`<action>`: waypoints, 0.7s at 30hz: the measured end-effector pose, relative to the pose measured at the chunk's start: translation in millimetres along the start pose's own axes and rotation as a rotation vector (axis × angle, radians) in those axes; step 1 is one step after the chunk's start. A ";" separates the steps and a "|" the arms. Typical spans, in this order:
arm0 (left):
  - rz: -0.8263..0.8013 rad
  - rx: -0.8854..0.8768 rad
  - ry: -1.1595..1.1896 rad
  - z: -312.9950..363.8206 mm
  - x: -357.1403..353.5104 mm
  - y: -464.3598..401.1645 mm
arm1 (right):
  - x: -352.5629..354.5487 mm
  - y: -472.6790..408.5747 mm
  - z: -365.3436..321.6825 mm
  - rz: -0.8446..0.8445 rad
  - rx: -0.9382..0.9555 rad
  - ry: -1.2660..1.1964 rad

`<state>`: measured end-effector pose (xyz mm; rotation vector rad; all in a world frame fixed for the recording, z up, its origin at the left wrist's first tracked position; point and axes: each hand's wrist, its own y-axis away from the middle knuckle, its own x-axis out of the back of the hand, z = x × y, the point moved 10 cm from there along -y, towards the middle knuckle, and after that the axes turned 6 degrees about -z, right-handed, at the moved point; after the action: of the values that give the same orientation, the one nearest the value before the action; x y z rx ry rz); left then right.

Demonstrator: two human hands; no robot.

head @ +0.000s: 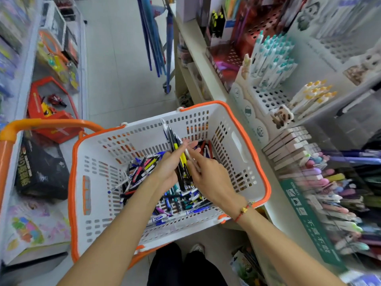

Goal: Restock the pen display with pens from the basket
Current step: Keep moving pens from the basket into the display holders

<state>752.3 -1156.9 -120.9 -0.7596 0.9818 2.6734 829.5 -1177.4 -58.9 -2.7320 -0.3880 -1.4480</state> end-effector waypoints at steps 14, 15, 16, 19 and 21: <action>-0.495 0.261 -0.306 1.8 -169.7 -26.7 | 122.1 36.4 114.9 0.377 -0.550 -0.855; -0.541 0.284 -0.375 -2.5 -183.9 -22.6 | 129.3 40.7 116.6 0.407 -0.564 -0.931; -0.572 0.293 -0.436 -6.7 -194.0 -19.6 | 135.3 45.9 119.8 0.441 -0.588 -0.979; -0.673 0.300 -0.538 -17.2 -228.5 -12.8 | 157.4 72.4 134.6 0.578 -0.685 -0.983; -0.743 0.323 -0.592 -24.9 -253.1 -4.5 | 177.0 98.1 145.1 0.695 -0.727 -0.925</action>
<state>978.8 -1170.8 -6.1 -0.1706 0.7407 1.8506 1064.9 -1215.9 12.5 -3.3082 1.2031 -0.0834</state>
